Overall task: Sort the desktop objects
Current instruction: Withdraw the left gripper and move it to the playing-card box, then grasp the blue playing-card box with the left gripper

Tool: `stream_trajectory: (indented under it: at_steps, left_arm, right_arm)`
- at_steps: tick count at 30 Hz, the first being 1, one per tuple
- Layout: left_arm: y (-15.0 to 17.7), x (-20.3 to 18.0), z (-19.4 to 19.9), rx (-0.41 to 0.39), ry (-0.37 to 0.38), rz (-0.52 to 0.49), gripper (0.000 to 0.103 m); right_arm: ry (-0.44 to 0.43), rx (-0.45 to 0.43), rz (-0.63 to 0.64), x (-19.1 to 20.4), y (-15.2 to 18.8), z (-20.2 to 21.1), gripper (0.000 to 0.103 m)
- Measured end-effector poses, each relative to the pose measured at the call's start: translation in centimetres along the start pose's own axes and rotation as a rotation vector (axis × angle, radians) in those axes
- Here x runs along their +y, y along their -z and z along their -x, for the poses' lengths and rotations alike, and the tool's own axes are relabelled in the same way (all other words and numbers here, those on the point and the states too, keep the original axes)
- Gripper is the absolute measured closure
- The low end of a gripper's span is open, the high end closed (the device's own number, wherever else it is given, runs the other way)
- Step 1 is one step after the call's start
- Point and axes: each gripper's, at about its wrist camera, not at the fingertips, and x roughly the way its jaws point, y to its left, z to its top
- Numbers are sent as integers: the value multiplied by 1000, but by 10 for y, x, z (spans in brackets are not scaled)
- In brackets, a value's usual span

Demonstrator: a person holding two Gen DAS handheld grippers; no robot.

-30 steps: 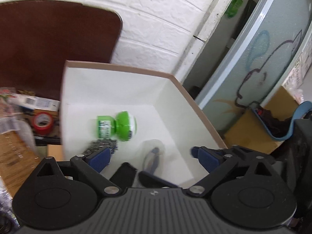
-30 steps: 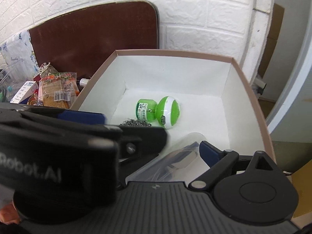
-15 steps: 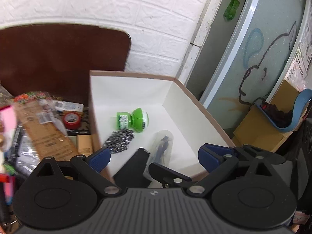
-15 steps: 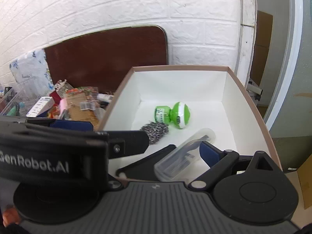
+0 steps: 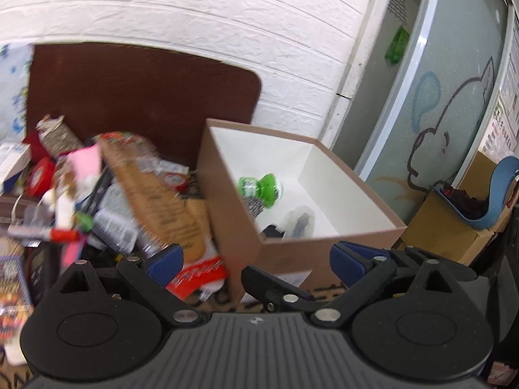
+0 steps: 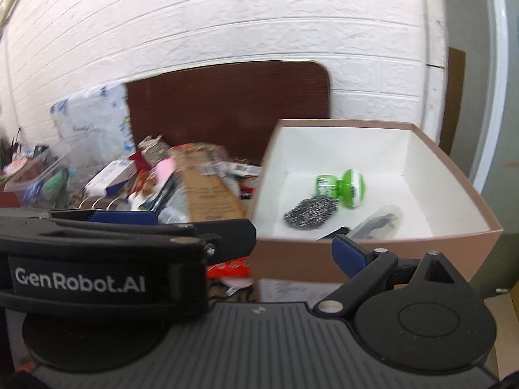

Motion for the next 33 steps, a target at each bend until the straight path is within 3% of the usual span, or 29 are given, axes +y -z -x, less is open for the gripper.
stream_trajectory:
  at_steps: [7,14,25,31,33]
  left_arm:
    - [39,41,29,0,-45,76,4]
    - [65,88,53,26,-152,136,4]
    - [61,179,61,-29,-362,265,5]
    - [57,202,50,-12,-326,290,17]
    - [55,205,44,-3,-316,274,22]
  right_arm:
    - [-98,14,95,56,31,-9,8]
    - [-224,101,153,112,56,-36,8]
    - [-345,156,234,160,63,-72,9]
    - [-389,178,249,177,65,-97,11]
    - [-407,187,249,181,65,-104,17]
